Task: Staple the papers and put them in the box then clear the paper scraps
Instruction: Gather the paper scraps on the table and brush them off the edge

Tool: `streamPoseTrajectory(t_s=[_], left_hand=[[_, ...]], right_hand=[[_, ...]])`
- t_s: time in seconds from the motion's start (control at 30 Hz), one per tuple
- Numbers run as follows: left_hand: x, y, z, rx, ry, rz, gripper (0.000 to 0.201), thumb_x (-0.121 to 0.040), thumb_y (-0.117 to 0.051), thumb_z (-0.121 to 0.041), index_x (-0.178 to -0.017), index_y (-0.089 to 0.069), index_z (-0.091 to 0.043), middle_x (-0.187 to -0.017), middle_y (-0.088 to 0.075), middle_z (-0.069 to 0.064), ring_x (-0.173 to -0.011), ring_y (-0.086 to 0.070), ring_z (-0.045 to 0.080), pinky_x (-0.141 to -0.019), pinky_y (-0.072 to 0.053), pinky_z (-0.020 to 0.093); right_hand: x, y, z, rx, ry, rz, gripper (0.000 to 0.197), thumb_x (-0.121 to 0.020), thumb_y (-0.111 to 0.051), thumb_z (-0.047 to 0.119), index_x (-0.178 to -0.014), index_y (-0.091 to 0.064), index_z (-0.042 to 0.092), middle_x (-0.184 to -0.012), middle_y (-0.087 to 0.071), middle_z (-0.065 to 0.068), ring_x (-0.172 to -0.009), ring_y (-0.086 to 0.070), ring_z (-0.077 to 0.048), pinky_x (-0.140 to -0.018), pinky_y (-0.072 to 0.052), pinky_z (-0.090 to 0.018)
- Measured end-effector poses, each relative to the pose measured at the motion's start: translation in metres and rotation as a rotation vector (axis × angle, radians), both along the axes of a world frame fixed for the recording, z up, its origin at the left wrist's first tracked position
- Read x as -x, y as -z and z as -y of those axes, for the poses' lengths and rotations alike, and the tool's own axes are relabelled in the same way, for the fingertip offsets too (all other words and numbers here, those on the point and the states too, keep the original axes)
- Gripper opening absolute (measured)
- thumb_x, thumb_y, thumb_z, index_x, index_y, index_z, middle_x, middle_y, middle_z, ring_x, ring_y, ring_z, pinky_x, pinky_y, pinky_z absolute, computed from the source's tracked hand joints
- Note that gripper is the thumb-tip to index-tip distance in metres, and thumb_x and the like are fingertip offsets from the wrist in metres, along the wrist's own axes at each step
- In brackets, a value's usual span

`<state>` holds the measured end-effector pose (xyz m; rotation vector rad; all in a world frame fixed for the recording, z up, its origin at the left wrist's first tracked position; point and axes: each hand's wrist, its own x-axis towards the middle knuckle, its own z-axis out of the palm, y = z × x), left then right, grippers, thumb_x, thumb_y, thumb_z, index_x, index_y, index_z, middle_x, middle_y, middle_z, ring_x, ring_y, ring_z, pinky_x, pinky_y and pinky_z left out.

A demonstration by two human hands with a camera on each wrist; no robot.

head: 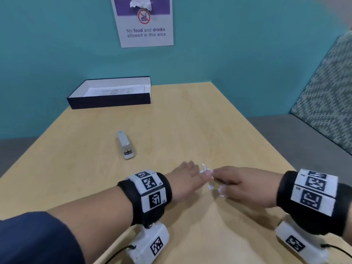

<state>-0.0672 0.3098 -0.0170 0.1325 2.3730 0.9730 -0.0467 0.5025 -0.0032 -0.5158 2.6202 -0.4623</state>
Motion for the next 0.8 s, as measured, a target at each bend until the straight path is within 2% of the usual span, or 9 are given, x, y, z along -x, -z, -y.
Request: streamPoseTrajectory(t_s=[0.17, 0.27, 0.37, 0.43, 0.5, 0.6, 0.67, 0.73, 0.8], left_hand=[[-0.016, -0.005, 0.021, 0.126, 0.191, -0.045, 0.068, -0.097, -0.014, -0.058, -0.151, -0.018, -0.017, -0.162, -0.004, 0.003, -0.148, 0.001, 0.011, -0.12, 0.005, 0.03], [-0.015, -0.011, 0.038, 0.159, 0.002, -0.011, 0.055, -0.103, -0.013, -0.044, -0.152, -0.002, -0.023, -0.161, 0.002, 0.0, -0.148, 0.006, 0.014, -0.118, 0.004, 0.03], [-0.029, -0.012, 0.022, 0.143, 0.056, -0.045, 0.051, -0.104, -0.019, -0.018, -0.152, -0.001, -0.014, -0.159, -0.006, 0.015, -0.148, 0.001, 0.033, -0.12, -0.004, 0.04], [-0.047, -0.014, 0.0, 0.036, 0.096, 0.022, 0.05, -0.105, -0.025, -0.022, -0.151, -0.013, -0.007, -0.159, -0.011, 0.015, -0.147, -0.005, 0.03, -0.119, -0.006, 0.038], [-0.062, -0.02, -0.012, -0.049, 0.152, 0.016, 0.054, -0.103, -0.03, -0.035, -0.15, -0.019, -0.011, -0.16, -0.011, 0.007, -0.148, -0.008, 0.023, -0.118, -0.008, 0.037], [-0.057, -0.027, 0.004, -0.039, 0.096, -0.012, 0.057, -0.102, -0.029, -0.04, -0.151, -0.017, -0.013, -0.16, -0.011, 0.001, -0.148, -0.009, 0.018, -0.118, -0.009, 0.034], [-0.042, -0.023, 0.025, 0.157, 0.114, -0.083, 0.054, -0.104, -0.018, -0.037, -0.153, -0.007, -0.016, -0.161, -0.002, 0.0, -0.148, -0.002, 0.015, -0.118, -0.002, 0.03], [-0.031, -0.025, 0.039, 0.276, 0.084, -0.093, 0.049, -0.105, -0.011, -0.03, -0.152, -0.002, -0.022, -0.161, 0.004, -0.001, -0.148, 0.001, 0.012, -0.117, 0.0, 0.027], [-0.026, -0.03, 0.036, 0.334, 0.089, -0.086, 0.047, -0.106, -0.009, -0.026, -0.152, -0.002, -0.02, -0.161, 0.001, 0.002, -0.148, -0.001, 0.016, -0.116, -0.002, 0.028]], right_hand=[[-0.04, -0.02, -0.032, 0.027, 0.172, -0.009, 0.04, -0.095, -0.048, 0.041, -0.127, -0.05, 0.017, -0.129, -0.057, 0.0, -0.114, -0.055, -0.017, -0.099, -0.042, -0.031], [-0.068, -0.01, -0.045, -0.13, 0.201, 0.024, 0.06, -0.089, -0.038, 0.062, -0.125, -0.047, 0.016, -0.133, -0.052, 0.001, -0.122, -0.05, -0.017, -0.104, -0.039, -0.03], [-0.084, 0.012, -0.033, -0.228, 0.091, -0.024, 0.072, -0.095, -0.032, 0.056, -0.152, -0.013, 0.017, -0.163, -0.003, -0.002, -0.151, 0.0, -0.014, -0.119, -0.007, -0.022], [-0.085, 0.014, -0.02, -0.134, 0.036, -0.057, 0.072, -0.095, -0.035, 0.054, -0.153, -0.012, 0.017, -0.163, -0.003, 0.004, -0.149, 0.002, -0.007, -0.118, -0.006, -0.018], [-0.08, 0.009, -0.019, 0.004, -0.012, -0.065, 0.064, -0.094, -0.038, 0.053, -0.147, -0.027, 0.02, -0.156, -0.02, 0.013, -0.139, -0.015, 0.011, -0.109, -0.015, -0.004], [-0.075, -0.001, -0.039, 0.035, 0.053, -0.078, 0.076, -0.083, -0.033, 0.067, -0.149, -0.024, 0.031, -0.151, -0.013, 0.03, -0.118, 0.001, 0.04, -0.094, -0.005, 0.01], [-0.069, -0.004, -0.052, -0.018, 0.126, -0.08, 0.103, -0.066, -0.021, 0.085, -0.15, -0.025, 0.026, -0.155, -0.013, 0.022, -0.125, 0.003, 0.035, -0.097, -0.003, 0.007], [-0.054, -0.002, -0.058, -0.14, 0.166, -0.052, 0.127, -0.052, -0.007, 0.094, -0.147, -0.03, 0.014, -0.158, -0.023, 0.004, -0.143, -0.02, 0.004, -0.11, -0.015, -0.009], [-0.035, 0.002, -0.054, -0.199, 0.179, -0.055, 0.121, -0.057, -0.01, 0.092, -0.136, -0.04, 0.006, -0.148, -0.036, -0.007, -0.134, -0.039, -0.018, -0.111, -0.028, -0.03]])
